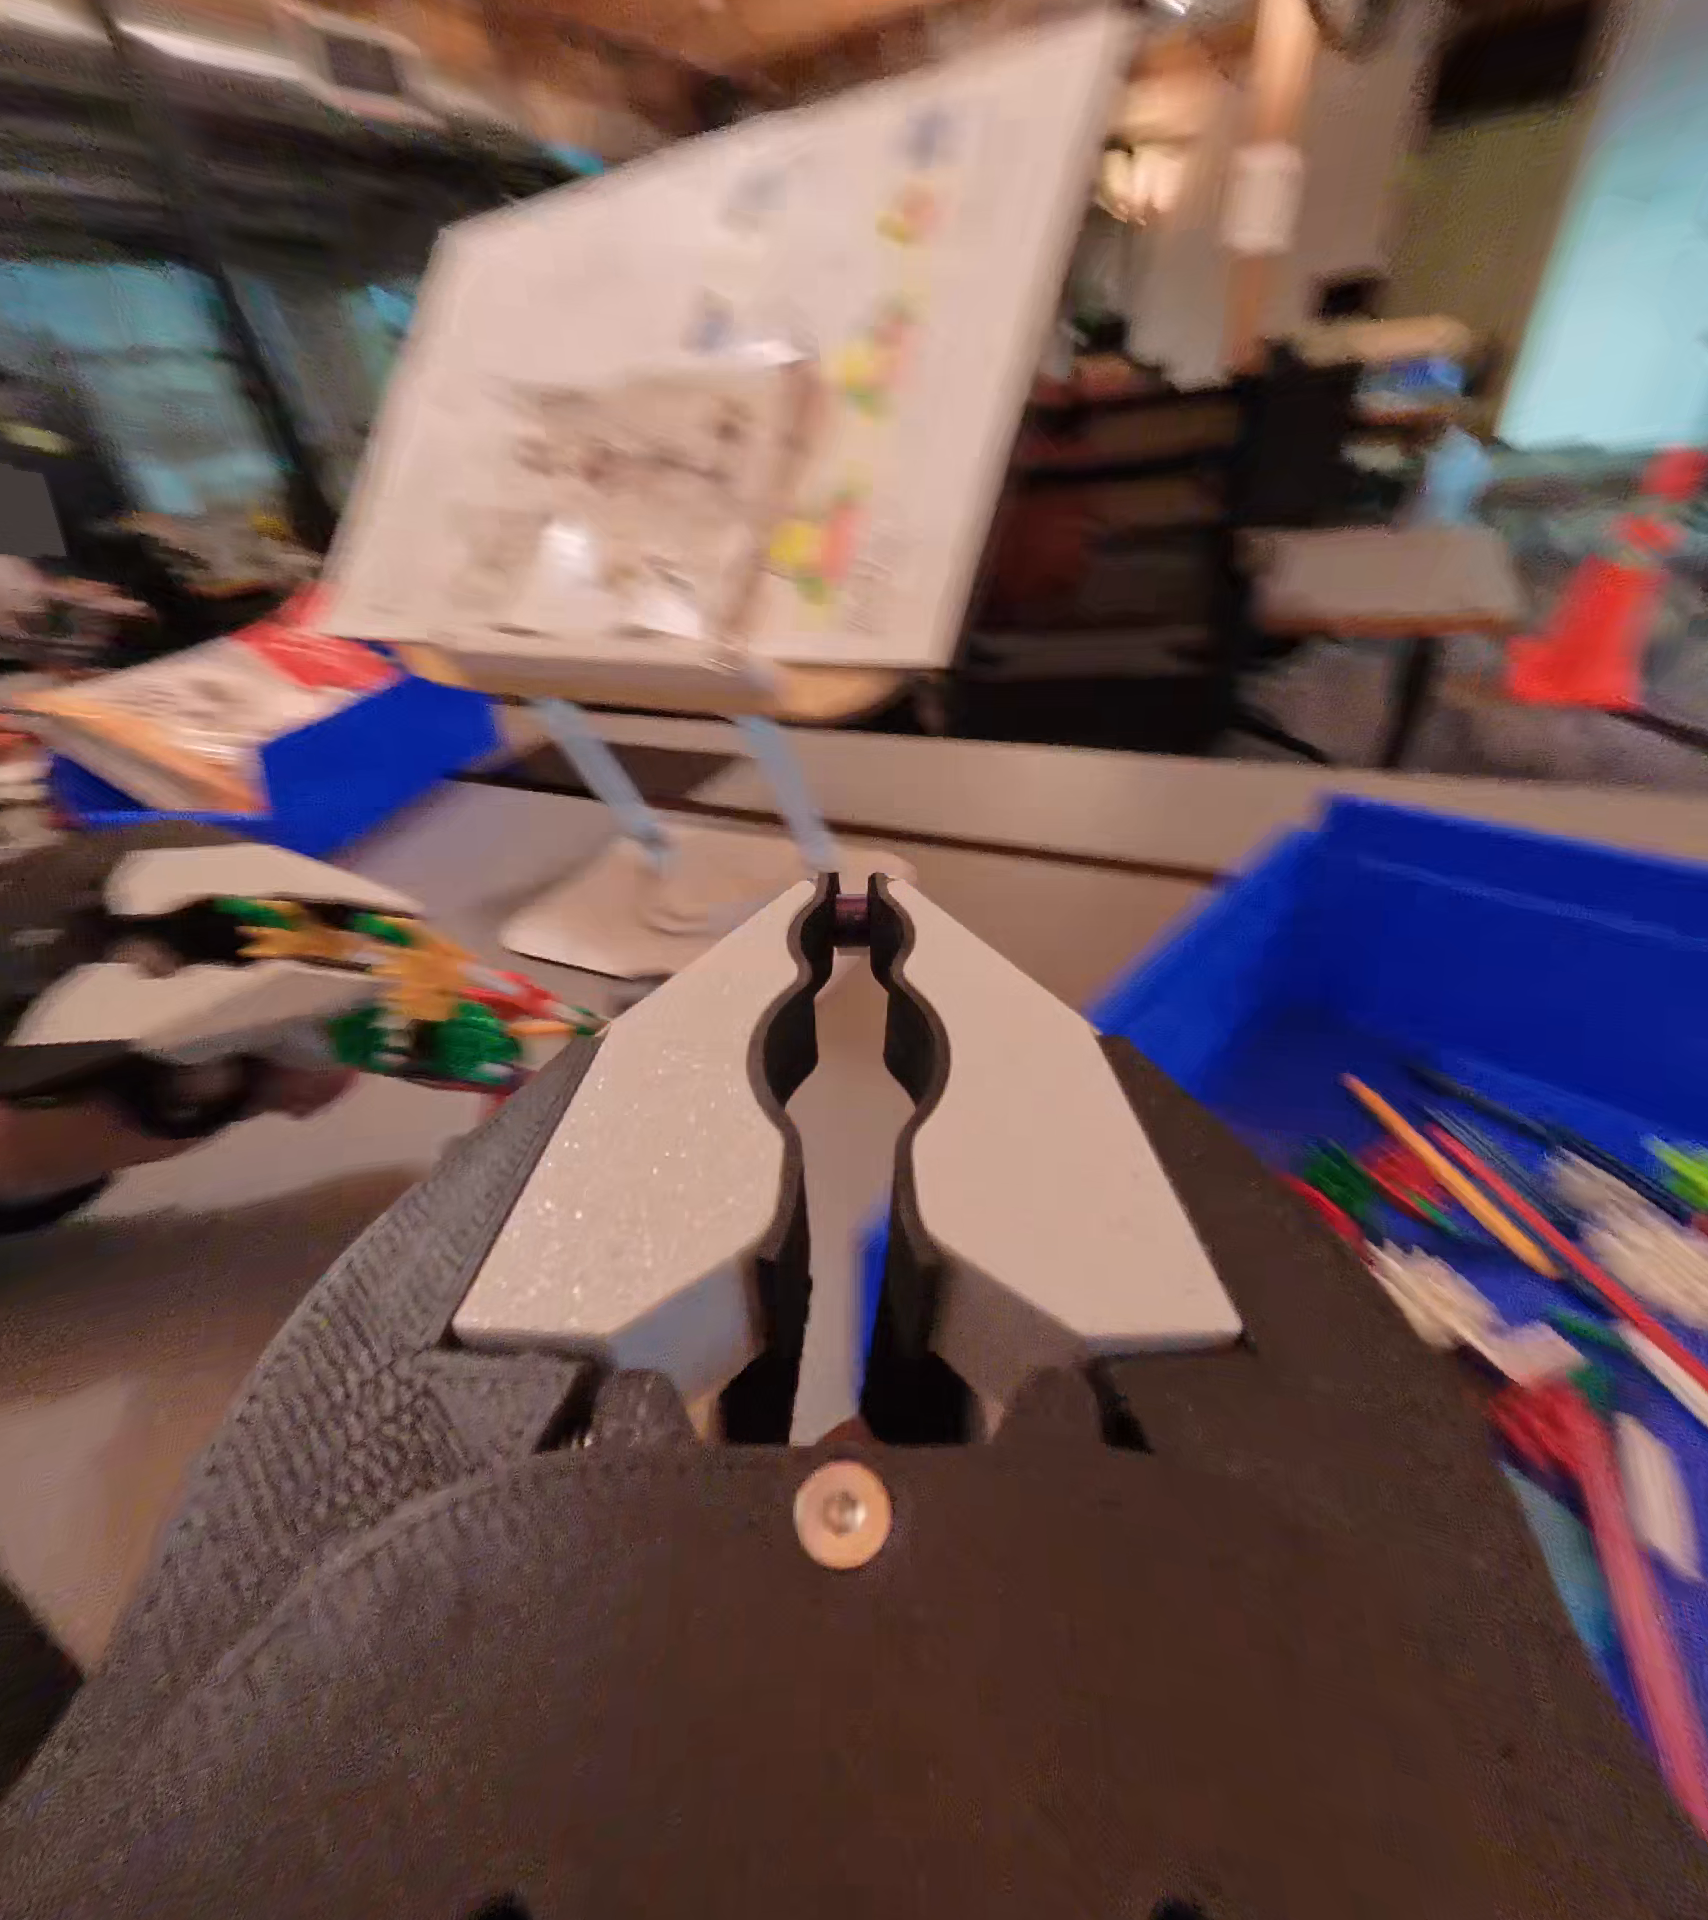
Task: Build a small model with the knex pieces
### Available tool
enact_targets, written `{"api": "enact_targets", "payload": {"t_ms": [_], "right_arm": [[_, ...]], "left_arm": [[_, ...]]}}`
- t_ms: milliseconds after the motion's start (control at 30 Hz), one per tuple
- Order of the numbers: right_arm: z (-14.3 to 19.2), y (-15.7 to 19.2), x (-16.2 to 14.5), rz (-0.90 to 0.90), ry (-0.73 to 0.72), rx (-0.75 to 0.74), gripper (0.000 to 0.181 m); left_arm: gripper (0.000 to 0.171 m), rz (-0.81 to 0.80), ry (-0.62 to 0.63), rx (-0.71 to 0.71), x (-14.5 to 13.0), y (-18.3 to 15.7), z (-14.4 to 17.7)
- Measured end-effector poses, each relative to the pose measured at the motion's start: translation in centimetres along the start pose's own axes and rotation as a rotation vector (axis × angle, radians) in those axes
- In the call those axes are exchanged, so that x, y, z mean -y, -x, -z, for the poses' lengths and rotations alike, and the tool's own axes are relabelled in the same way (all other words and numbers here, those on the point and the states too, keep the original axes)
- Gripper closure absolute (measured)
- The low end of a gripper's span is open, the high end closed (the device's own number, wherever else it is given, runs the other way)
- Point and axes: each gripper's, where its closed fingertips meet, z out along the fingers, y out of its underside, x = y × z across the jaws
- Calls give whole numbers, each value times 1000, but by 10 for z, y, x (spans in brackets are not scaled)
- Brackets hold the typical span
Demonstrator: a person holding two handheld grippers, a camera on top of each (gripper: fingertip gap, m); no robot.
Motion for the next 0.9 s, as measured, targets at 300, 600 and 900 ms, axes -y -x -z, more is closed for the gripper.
{"api": "enact_targets", "payload": {"t_ms": [300,600,900], "right_arm": [[21,-85,-57,169,367,-375,123],[-13,143,-37,403,234,242,156],[-34,156,-64,288,283,225,172]], "left_arm": [[156,-81,32,-15,-2,-10,-4],[157,-285,147,52,-12,-19,-12],[157,-419,219,127,-23,-23,-16]]}}
